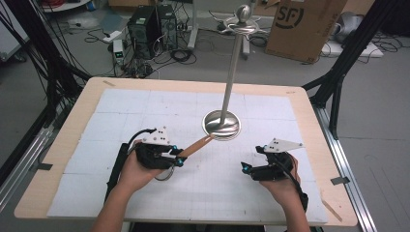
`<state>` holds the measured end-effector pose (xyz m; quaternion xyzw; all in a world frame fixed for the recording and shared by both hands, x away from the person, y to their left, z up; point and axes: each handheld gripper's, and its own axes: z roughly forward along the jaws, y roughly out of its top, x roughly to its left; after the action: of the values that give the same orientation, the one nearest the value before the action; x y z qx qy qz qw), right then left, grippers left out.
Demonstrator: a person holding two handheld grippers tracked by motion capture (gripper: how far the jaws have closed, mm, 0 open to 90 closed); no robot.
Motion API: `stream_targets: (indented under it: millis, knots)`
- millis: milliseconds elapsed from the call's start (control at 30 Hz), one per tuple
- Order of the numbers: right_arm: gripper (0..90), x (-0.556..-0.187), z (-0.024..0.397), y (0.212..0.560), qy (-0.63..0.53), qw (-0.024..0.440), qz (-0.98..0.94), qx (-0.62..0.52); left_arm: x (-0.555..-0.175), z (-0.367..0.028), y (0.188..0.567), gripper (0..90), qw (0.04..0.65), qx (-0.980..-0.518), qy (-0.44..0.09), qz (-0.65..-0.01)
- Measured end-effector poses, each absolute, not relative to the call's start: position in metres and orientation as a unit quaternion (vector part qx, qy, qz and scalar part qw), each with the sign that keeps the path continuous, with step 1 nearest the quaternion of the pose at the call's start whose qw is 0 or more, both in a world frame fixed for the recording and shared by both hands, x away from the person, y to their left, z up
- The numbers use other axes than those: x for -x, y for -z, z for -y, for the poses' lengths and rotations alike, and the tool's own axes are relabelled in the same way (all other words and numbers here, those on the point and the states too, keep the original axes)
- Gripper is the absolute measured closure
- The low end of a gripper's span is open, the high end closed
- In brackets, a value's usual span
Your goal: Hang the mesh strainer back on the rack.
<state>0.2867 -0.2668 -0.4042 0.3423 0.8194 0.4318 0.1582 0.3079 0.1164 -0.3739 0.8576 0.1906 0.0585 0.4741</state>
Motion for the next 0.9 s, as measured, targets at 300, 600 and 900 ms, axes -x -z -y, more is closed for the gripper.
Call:
stream_targets:
  millis: [300, 600, 900]
  knots:
    - [15.9, -0.286, 0.267, 0.404, -0.433, 0.160, -0.818, -0.342, -0.317, -0.117, 0.350, 69.1, 0.511, -0.839, -0.053, -0.179]
    - [15.9, -0.286, 0.267, 0.403, -0.433, 0.160, -0.818, -0.342, -0.328, -0.118, 0.319, 69.1, 0.536, -0.821, -0.075, -0.180]
    - [15.9, -0.286, 0.267, 0.403, -0.436, 0.162, -0.818, -0.339, -0.344, -0.126, 0.293, 69.1, 0.568, -0.801, -0.072, -0.178]
